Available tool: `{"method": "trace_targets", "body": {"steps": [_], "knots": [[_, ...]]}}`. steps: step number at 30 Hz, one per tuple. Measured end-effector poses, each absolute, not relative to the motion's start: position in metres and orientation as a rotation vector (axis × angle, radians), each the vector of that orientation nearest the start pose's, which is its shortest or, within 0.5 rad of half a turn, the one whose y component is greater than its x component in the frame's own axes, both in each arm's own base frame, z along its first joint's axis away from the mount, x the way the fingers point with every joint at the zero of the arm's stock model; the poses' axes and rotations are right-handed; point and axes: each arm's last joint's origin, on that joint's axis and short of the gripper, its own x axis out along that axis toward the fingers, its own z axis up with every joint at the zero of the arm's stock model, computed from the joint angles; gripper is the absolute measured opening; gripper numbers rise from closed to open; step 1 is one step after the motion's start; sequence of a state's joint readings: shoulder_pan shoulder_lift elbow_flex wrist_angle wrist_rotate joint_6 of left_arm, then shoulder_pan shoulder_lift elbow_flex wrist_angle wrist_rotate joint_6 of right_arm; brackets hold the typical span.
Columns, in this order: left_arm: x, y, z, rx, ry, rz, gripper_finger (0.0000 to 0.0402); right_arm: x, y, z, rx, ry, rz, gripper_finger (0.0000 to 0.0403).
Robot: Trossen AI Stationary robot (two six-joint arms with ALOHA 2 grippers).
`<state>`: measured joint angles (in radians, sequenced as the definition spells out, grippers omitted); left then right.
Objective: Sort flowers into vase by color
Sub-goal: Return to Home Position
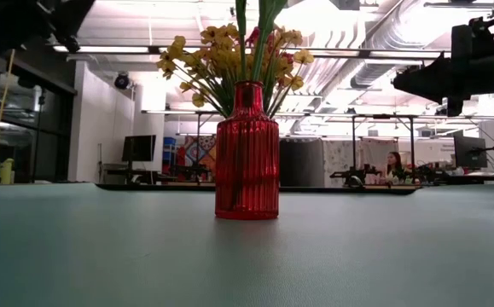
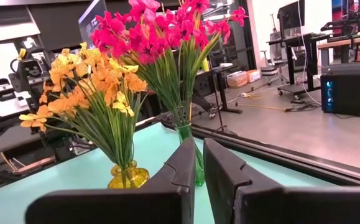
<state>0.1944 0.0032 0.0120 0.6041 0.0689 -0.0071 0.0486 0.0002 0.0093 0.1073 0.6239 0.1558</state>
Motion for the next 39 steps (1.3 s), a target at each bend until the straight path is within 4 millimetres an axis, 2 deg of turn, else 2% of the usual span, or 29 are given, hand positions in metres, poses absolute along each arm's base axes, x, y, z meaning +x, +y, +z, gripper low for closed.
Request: {"method": "trace_targets", "body": {"steps": [13,18,39], "knots": [[0.095,0.013,0.184,0.013,-0.177,0.092,0.0184,0.092,-0.012,0.176,0.19,-0.155,-0.566,0.002],[0.096,0.014,0.173,0.001,-0.071,0.094,0.0184,0.092,-0.012,0.176,0.19,-0.155,-0.566,0.002],[0.096,0.014,0.169,-0.004,-0.031,0.095,0.0184,0.092,-0.012,0.174,0.181,-0.131,-0.568,0.002]]}}
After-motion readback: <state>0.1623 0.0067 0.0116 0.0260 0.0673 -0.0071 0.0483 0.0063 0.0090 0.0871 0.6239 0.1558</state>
